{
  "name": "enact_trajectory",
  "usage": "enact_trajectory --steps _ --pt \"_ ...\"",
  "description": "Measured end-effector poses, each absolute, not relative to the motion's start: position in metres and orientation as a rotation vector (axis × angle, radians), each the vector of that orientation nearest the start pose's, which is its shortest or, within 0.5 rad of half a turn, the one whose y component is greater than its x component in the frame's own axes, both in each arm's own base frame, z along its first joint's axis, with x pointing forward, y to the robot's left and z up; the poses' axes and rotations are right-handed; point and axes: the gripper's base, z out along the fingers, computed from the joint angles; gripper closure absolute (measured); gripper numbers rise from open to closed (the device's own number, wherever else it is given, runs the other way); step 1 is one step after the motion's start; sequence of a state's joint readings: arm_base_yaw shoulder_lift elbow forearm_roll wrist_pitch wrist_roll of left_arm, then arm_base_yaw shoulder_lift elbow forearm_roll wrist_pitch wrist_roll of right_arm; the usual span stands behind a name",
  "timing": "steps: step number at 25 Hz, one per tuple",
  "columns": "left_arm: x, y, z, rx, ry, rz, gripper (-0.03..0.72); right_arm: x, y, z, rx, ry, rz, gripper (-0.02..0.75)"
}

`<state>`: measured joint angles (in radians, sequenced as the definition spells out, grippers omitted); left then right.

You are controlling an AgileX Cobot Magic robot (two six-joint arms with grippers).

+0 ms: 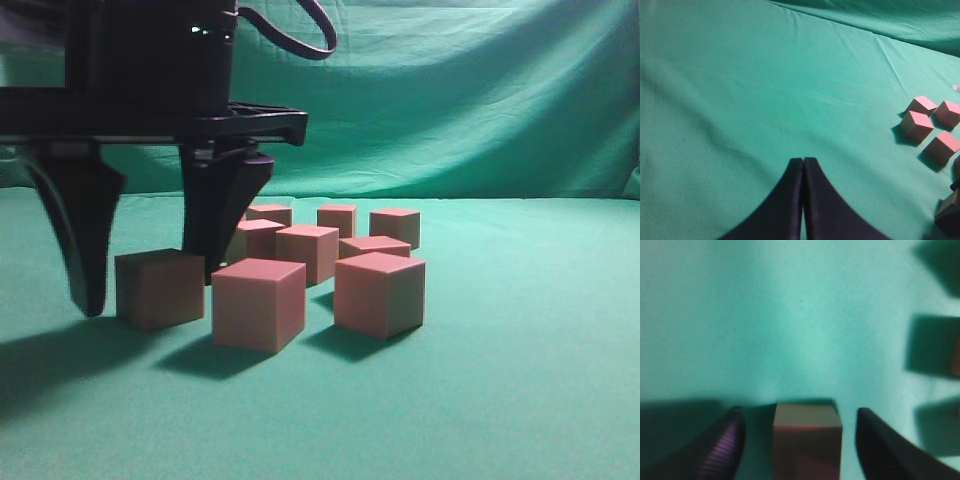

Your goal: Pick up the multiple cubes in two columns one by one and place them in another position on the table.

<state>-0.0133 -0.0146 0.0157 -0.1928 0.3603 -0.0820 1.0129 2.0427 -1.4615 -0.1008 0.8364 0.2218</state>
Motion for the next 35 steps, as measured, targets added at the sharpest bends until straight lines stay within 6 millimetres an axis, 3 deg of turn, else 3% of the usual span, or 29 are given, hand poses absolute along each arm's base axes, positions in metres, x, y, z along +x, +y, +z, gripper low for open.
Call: enact_trajectory --steps 4,9,14,16,19,24,27,31,35 --pt "0.052 -0.007 0.177 -0.182 1.837 -0.255 0.688 0.226 0.35 0.169 -1.214 2.625 0.108 0.172" --pt "0.052 -0.007 0.177 -0.182 1.837 -0.255 0.688 0.229 0.354 0.176 -1.276 2.575 0.111 0.154" --pt "0.052 -0.007 0.177 -0.182 1.837 -0.255 0.688 0.238 0.369 0.211 -1.299 2.474 0.153 0.154" --pt "0.052 -0.007 0.177 -0.182 1.837 -0.255 0.688 0.242 0.374 0.232 -1.285 2.455 0.165 0.154" --pt "0.052 -0.007 0.177 -0.182 1.837 -0.255 0.688 0.246 0.379 0.275 -1.253 2.428 0.186 0.276" --pt "0.052 -0.007 0.177 -0.182 1.837 -0.255 0.688 0.247 0.379 0.354 -1.168 2.327 0.27 0.631" --pt "0.052 -0.007 0.177 -0.182 1.837 -0.255 0.688 0.241 0.371 0.399 -1.104 2.229 0.351 0.738" --pt "0.052 -0.007 0.177 -0.182 1.837 -0.255 0.688 0.224 0.343 0.452 -1.041 2.125 0.424 0.738" --pt "0.052 -0.007 0.177 -0.182 1.837 -0.255 0.688 0.196 0.297 0.509 -1.006 1.987 0.475 0.738"
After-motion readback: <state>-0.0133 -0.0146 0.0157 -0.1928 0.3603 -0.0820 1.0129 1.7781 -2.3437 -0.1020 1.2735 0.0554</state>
